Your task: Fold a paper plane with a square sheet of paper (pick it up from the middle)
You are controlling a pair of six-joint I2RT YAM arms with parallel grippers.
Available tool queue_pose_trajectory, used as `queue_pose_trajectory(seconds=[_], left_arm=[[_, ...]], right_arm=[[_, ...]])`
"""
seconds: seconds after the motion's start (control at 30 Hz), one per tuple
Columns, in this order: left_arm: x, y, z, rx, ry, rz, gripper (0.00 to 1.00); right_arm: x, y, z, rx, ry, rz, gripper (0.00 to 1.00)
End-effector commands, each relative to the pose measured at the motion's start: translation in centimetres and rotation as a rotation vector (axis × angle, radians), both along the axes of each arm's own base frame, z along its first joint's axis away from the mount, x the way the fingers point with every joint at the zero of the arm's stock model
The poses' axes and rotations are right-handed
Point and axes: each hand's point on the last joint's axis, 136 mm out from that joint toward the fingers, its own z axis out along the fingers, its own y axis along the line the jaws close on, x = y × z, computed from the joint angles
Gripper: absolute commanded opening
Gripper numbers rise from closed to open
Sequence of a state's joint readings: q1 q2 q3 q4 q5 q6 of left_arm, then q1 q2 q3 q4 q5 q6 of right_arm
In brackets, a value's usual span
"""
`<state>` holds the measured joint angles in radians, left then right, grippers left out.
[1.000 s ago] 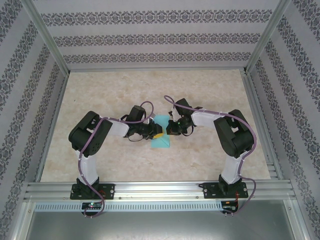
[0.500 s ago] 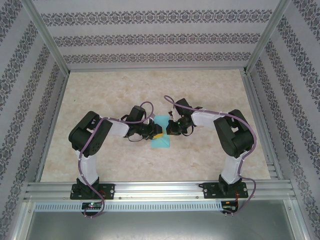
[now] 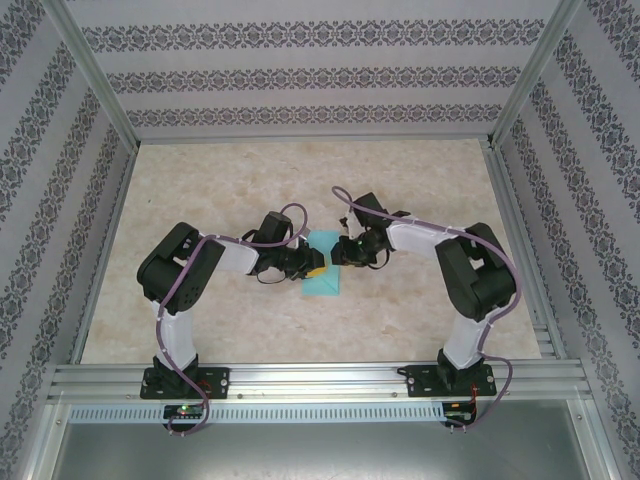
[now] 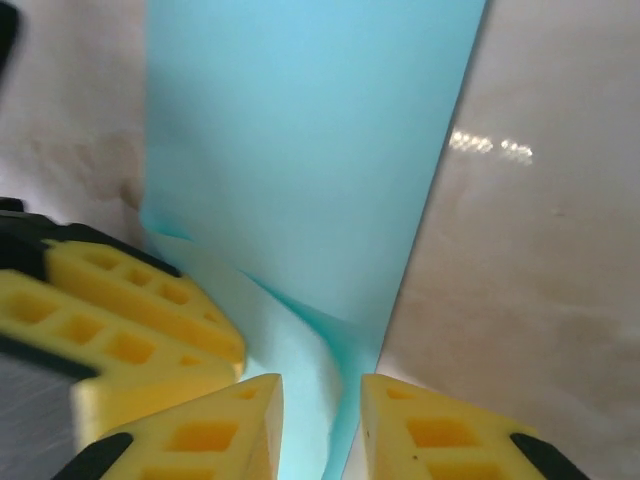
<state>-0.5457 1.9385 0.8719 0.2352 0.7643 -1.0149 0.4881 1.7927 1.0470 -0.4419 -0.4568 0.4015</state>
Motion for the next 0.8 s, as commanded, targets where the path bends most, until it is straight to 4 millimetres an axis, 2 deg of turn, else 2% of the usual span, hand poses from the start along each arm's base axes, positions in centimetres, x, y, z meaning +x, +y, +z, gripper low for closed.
queue_pose_trajectory(seconds=[0.0, 0.17, 0.27, 0.4, 0.6, 0.77], left_arm=[[-2.0, 2.5, -4.5, 0.178, 0.105, 0.048, 0.22], [-2.1, 2.9, -4.8, 0.196, 0.105, 0.063, 0.21], [-2.3, 3.1, -5.0, 0.203, 0.104, 0.064, 0.20], [-2.2, 3.3, -4.9, 0.207, 0.096, 0.073, 0.20], [-2.4, 3.3, -4.8, 0.201, 0.094, 0.073, 0.19], [-2.4, 3.3, -4.8, 0.199, 0.092, 0.072, 0.19]], right_arm=[[0.4, -0.7, 2.7, 0.015, -0.075, -0.033, 0.28], [-1.8, -0.2, 2.9, 0.032, -0.061, 0.003, 0.21], [-3.4, 0.8, 2.4, 0.041, -0.035, 0.028, 0.13], [-4.8, 2.3, 1.5, 0.061, -0.003, 0.048, 0.08], [-5.3, 4.1, 0.6, 0.070, 0.022, 0.082, 0.07], [-5.2, 4.3, -0.7, 0.048, 0.049, 0.087, 0.06]])
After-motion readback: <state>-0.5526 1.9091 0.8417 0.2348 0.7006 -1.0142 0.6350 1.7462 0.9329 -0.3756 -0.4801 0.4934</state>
